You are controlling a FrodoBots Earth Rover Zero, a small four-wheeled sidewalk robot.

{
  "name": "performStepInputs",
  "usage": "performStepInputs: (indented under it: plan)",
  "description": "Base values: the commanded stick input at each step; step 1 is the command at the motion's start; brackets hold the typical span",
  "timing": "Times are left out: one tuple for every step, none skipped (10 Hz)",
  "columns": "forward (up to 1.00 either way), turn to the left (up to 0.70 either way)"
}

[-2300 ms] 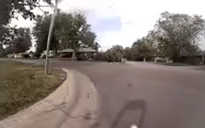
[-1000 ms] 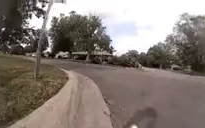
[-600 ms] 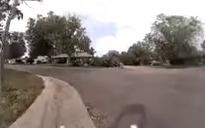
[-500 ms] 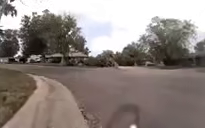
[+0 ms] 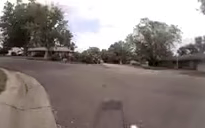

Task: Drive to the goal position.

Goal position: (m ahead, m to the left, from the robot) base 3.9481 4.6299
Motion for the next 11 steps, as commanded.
performStepInputs:
  plan:
    - [1.00, 0.13]
    - [1.00, 0.39]
    - [1.00, 0.40]
    - [1.00, 0.40]
    - [1.00, 0.40]
    - [1.00, 0.40]
    - [1.00, 0.40]
    - [1.00, 0.40]
    - [1.00, 0.40]
    - [1.00, 0.40]
    - [1.00, 0.40]
